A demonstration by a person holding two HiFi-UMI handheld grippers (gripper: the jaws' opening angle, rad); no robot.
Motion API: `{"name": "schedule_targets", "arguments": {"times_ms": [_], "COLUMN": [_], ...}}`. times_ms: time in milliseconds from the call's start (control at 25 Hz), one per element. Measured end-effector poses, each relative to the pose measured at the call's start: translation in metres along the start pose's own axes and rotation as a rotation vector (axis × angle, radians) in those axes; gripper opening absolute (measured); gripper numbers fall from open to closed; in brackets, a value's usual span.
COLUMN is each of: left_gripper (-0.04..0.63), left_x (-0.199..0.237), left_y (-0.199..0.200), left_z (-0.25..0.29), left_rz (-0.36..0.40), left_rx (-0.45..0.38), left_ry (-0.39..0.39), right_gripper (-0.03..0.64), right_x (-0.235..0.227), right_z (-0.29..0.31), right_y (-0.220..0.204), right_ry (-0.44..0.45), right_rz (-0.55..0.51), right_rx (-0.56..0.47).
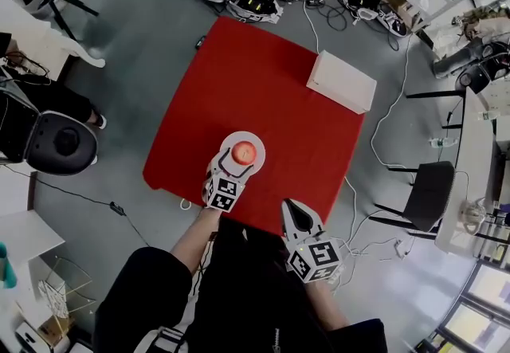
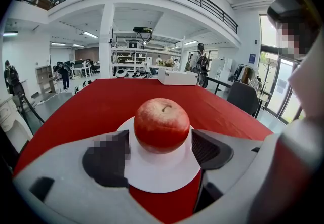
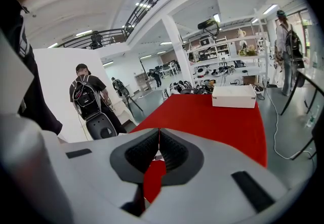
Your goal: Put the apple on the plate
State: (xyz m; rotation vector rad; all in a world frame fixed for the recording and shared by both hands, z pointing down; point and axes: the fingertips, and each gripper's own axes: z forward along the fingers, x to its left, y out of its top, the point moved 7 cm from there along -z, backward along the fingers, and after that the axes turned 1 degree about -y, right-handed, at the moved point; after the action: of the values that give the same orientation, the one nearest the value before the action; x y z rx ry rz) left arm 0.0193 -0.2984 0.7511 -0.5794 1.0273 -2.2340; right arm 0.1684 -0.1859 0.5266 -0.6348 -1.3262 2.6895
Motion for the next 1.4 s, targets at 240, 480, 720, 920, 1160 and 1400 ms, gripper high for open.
{"name": "schedule_targets", "arguments": {"times_ms": [240, 480, 720, 920, 1160, 1400], "left_gripper": [0.373, 0.352, 0.157, 0.025, 0.006, 0.005], "left_x": [0.002, -0.003, -0.005, 0.003, 0.002, -0.009], "left_y": [0.000, 0.015, 0.027, 0.037, 0.061, 0.090], "left_z": [-0.014, -0.036, -0.069, -0.101, -0.143, -0.176], "left_rz": [-0.018, -0.027, -0.002, -0.018, -0.023, -0.001], "left_rx": [-0.003, -0.075, -0.154, -0.200, -0.274, -0.319], "left_ry": [0.003, 0.004, 0.059, 0.118, 0.164, 0.154], "right_gripper": [0.011, 0.012, 0.012, 0.012, 0.012, 0.012], "right_x": [0.004, 0.002, 0.005, 0.013, 0.025, 0.027], "right_z": [-0.003, -0.005, 0.000, 0.009, 0.013, 0.016], "right_y": [0.001, -0.003, -0.001, 0.005, 0.015, 0.031], "right_ry": [0.003, 0.019, 0.047, 0.070, 0.139, 0.179], "right_rz": [0.005, 0.014, -0.006, -0.038, -0.082, -0.113], "right_rx": [-0.020, -0.025, -0.021, -0.019, -0.030, -0.083]}}
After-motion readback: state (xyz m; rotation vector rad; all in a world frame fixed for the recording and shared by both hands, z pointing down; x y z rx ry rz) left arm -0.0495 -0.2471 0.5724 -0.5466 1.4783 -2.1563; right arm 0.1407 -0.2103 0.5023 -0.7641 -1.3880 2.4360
